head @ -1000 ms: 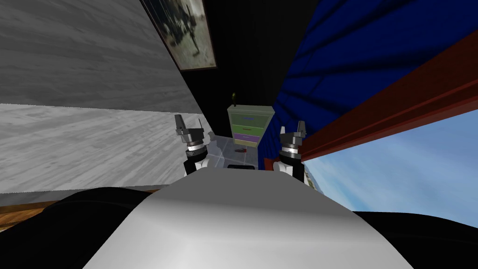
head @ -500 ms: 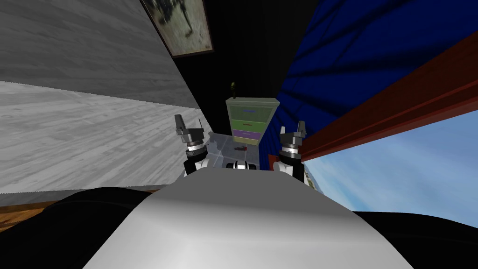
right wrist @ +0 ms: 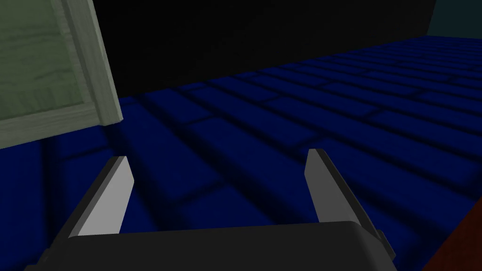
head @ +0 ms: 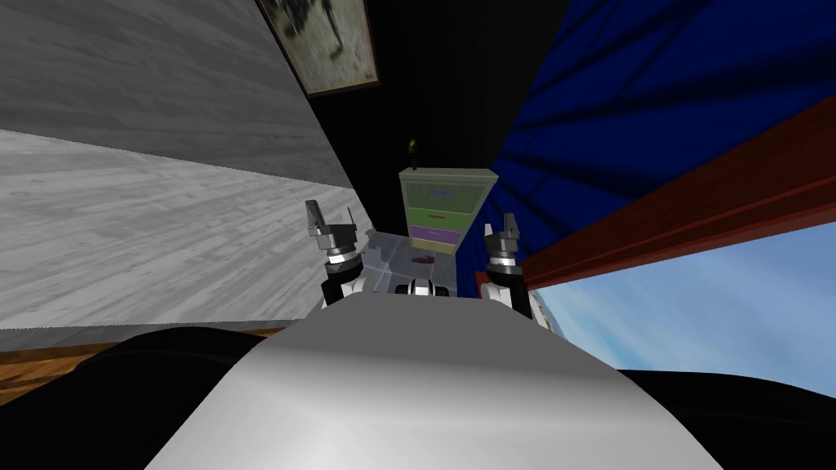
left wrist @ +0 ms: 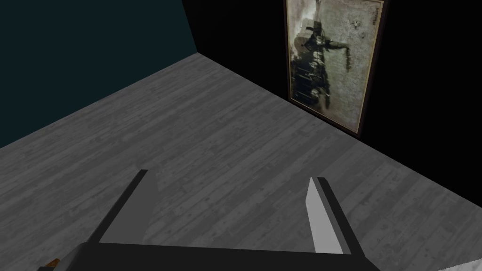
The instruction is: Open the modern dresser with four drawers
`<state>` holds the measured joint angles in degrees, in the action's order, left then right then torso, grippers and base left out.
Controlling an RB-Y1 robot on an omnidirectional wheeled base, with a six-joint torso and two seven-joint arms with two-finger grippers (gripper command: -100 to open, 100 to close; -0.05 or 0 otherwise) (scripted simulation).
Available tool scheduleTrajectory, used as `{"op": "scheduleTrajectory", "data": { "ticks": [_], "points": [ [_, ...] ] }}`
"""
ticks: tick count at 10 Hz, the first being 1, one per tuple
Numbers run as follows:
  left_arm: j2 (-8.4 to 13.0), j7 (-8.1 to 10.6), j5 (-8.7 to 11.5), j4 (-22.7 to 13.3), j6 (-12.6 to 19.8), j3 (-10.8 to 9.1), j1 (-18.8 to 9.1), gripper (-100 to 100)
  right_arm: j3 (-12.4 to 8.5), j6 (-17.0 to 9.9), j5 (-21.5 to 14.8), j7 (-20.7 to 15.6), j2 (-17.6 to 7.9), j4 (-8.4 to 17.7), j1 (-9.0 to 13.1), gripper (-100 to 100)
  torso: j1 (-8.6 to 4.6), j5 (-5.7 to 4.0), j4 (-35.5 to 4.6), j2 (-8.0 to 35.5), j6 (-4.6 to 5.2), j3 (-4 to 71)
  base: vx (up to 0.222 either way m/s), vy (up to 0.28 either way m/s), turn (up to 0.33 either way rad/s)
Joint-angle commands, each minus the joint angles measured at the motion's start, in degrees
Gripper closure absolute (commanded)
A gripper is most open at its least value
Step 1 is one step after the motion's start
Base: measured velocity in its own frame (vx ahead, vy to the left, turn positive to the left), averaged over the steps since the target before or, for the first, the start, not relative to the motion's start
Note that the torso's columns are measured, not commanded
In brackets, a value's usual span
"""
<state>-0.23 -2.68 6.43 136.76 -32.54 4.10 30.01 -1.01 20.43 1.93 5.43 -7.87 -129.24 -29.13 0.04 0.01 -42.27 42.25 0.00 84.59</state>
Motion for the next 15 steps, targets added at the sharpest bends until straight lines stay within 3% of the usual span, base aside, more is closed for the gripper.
{"op": "scheduleTrajectory", "data": {
  "ticks": [1,6,7,9,10,12,15],
  "points": [
    [0.0,0.0,0.0,0.0,0.0,0.0,0.0,0,0.56,-2.57,-4.31,-2.31,-3.06,2.29,1.02,-100,-0.01,0.0,0.0,-0.01,0.0,0.01,0.048,0.075,0.1],
    [0.0,0.0,0.0,0.0,0.0,0.0,0.0,0,0.94,-7.21,-11.95,-6.33,-8.28,7.0,3.14,-100,-0.12,-0.04,-0.04,0.1,0.0,-0.06,0.038,0.085,0.083],
    [0.0,0.0,0.0,0.0,0.0,0.0,0.0,0,0.94,-7.21,-12.44,-6.33,-8.28,7.0,3.14,-100,0.01,0.0,-0.01,0.03,0.0,-0.02,0.033,0.064,0.038],
    [0.0,0.0,0.0,0.0,0.0,0.0,0.0,0,1.16,-9.89,-16.4,-8.65,-11.02,9.66,4.36,-100,-0.09,-0.03,-0.01,0.01,-0.01,-0.01,0.035,0.069,0.1],
    [0.0,0.0,0.0,0.0,0.0,0.0,0.0,0,1.16,-9.89,-17.15,-8.65,-11.02,9.66,4.36,-100,0.0,0.0,0.0,0.01,0.0,0.0,0.038,0.067,0.047],
    [0.0,0.0,0.0,0.0,0.0,0.0,0.0,0,1.39,-12.77,-21.05,-11.15,-13.88,12.56,5.67,-100,-0.03,-0.01,-0.01,0.01,-0.01,0.0,0.052,0.08,0.125],
    [0.0,0.0,0.0,0.0,0.0,0.0,0.0,0,1.51,-14.27,-24.83,-12.45,-15.37,14.12,6.37,-100,-0.1,-0.03,-0.01,0.01,0.0,-0.01,0.047,0.063,0.051]
  ]
}}
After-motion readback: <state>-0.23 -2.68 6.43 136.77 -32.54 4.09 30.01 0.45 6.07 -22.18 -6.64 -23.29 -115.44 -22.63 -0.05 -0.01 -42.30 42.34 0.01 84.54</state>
